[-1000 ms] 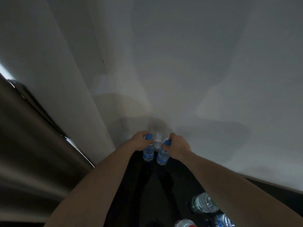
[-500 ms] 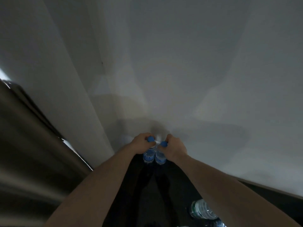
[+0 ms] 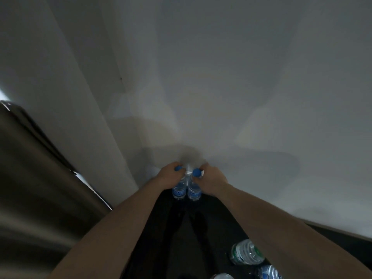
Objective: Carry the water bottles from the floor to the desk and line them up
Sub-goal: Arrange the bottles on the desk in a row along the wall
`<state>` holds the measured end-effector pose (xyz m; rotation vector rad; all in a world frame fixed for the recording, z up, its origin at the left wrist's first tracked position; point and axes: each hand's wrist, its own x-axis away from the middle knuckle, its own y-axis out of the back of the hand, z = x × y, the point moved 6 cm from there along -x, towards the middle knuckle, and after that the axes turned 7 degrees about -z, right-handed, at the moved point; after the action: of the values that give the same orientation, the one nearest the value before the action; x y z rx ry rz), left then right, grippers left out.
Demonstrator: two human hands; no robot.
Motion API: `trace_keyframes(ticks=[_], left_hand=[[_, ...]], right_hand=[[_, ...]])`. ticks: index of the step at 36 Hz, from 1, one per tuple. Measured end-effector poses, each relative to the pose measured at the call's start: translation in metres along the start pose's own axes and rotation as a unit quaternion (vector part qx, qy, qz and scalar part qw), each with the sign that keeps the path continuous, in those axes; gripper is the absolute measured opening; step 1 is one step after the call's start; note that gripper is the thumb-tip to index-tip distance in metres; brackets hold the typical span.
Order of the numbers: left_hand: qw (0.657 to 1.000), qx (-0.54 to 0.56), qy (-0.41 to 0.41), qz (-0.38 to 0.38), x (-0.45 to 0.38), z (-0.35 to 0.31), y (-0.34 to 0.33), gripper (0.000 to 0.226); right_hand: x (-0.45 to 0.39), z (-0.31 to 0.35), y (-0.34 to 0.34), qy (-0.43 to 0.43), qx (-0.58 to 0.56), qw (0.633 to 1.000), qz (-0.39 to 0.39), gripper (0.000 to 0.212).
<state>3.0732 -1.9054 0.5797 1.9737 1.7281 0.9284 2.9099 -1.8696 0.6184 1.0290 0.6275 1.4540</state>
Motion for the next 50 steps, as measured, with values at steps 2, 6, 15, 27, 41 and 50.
trace_keyframes(ticks=[2, 6, 15, 27, 41, 50], left_hand=[[1.000, -0.006, -0.012, -0.014, 0.001, -0.001, 0.003, 0.042], [0.999, -0.027, -0.036, -0.020, 0.003, -0.003, 0.004, 0.033], [0.989, -0.094, -0.081, -0.083, 0.004, -0.018, 0.003, 0.023], [0.975, -0.115, -0.139, -0.133, 0.016, -0.016, 0.002, 0.017], [0.970, -0.149, -0.147, -0.122, 0.034, -0.031, 0.003, 0.026], [0.970, -0.175, -0.150, -0.073, 0.046, -0.038, 0.007, 0.036]], right_hand=[[0.005, -0.001, 0.002, -0.001, 0.003, 1.000, 0.000, 0.047], [0.017, -0.009, 0.009, -0.014, 0.006, 1.000, -0.017, 0.056], [0.085, -0.042, 0.042, 0.004, -0.058, 0.998, -0.032, 0.041], [0.183, -0.113, 0.089, -0.014, -0.066, 0.994, -0.088, 0.030], [0.243, -0.151, 0.086, -0.015, -0.032, 0.994, -0.102, 0.034], [0.261, -0.153, 0.072, -0.009, -0.022, 0.998, -0.051, 0.031]])
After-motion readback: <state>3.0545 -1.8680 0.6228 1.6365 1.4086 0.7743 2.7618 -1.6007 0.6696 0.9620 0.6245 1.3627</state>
